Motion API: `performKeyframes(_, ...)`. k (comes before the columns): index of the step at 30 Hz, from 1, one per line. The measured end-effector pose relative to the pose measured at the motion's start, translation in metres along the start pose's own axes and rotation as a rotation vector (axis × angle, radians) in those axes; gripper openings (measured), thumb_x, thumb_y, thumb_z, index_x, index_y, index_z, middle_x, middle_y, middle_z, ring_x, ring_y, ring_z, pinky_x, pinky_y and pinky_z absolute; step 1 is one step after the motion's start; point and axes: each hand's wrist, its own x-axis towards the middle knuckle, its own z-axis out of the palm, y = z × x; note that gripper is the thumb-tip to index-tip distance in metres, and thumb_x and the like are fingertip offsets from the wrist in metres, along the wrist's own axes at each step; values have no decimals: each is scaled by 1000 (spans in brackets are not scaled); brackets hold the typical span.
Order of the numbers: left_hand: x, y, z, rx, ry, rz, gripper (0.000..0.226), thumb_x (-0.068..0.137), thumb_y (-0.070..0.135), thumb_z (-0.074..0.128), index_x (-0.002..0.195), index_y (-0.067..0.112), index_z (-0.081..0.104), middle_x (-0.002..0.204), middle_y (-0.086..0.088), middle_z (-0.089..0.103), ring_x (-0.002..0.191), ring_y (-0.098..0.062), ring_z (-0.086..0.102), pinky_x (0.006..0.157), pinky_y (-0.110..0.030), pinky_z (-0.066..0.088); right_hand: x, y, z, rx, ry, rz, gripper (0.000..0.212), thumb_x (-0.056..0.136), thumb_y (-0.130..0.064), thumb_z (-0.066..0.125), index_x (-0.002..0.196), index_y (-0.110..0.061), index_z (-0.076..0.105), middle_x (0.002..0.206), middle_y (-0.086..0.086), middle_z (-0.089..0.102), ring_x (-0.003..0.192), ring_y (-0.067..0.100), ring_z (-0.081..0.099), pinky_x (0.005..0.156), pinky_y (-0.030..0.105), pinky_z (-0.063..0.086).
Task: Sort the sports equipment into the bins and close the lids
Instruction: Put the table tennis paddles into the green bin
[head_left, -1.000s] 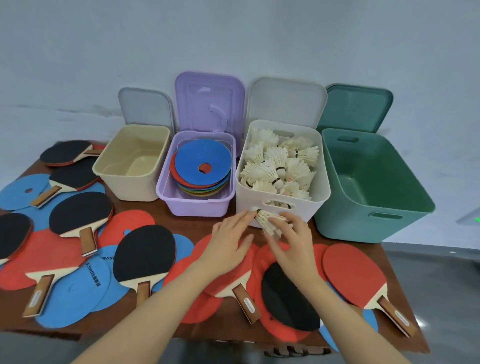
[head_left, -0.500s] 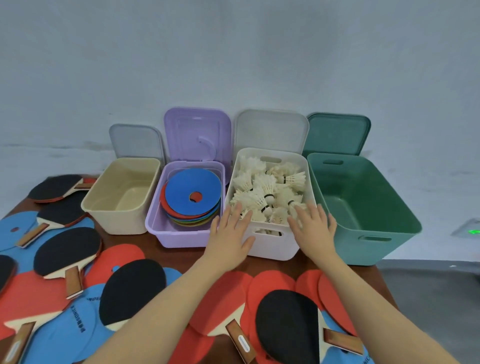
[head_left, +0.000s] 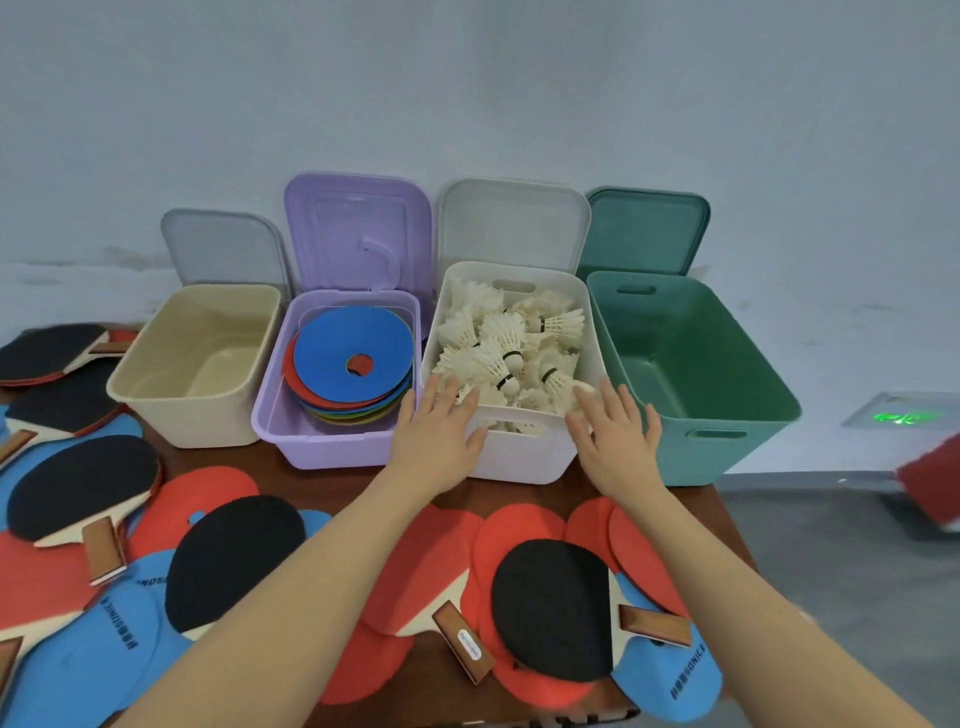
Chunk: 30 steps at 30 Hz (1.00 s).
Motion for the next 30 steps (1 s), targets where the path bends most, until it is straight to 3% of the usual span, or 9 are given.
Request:
performKeyframes(3,-16,14,-1,-49,36,-12,60,97,44,29,150,25,8,157,-4,-1,144,-24,-3,115,-46,3,-26,13,-6,148,229,-47,36,95,-32,43,128,-22,53,141,6,42,130,26,34,104,32,13)
performKeyframes(6,-39,40,7,-101,109,34,64,95,40,37,149,27,4,157,-5,-4,144,-26,-1,114,-44,6,-53,34,-7,217,275,-126,34,91,-30,44,121,-21,58,125,0,51,117,19,40,94,21,14)
performKeyframes(10,-61,73,30,-81,55,36,63,95,39,38,149,27,6,157,-5,-4,144,-27,-1,114,-44,5,-83,70,7,245,57,-150,39,90,-38,43,125,-25,54,123,-5,50,115,14,41,92,24,19)
performKeyframes(14,-74,103,63,-80,-81,-46,62,96,38,36,149,26,7,157,-5,-1,143,-26,4,114,-43,7,-100,113,19,202,-243,-223,60,85,-59,32,135,-28,44,131,-6,43,121,16,40,92,28,19)
performKeyframes(18,-94,124,92,-32,-235,-174,62,96,41,35,149,25,7,157,-9,6,142,-28,10,112,-42,12,-116,140,37,226,-471,-233,56,91,-48,49,141,-29,33,138,-10,36,128,10,33,93,27,17)
performKeyframes(21,-115,133,110,40,-349,-270,66,96,44,34,149,25,1,156,-15,4,141,-36,8,112,-46,10,-126,148,47,232,-539,-296,58,89,-46,51,141,-32,30,142,-12,33,128,8,32,92,26,15)
performKeyframes(24,-125,130,117,111,-434,-328,70,95,51,33,149,26,-4,155,-18,2,141,-38,4,112,-48,9,-132,149,53,192,-566,-328,67,86,-56,50,144,-34,25,151,-13,22,135,8,23,103,31,12)
performKeyframes(28,-133,128,125,75,-494,-370,73,94,54,33,149,27,-7,155,-16,4,141,-35,6,112,-50,6,-137,147,59,92,-603,-366,96,62,-80,27,147,-37,15,156,-5,10,139,20,15,108,38,9)
performKeyframes(30,-137,128,127,21,-487,-391,73,94,53,35,148,29,-6,155,-14,5,141,-34,7,112,-51,4,-139,143,64,39,-611,-401,98,65,-79,42,147,-38,5,157,3,4,141,24,10,110,42,7)
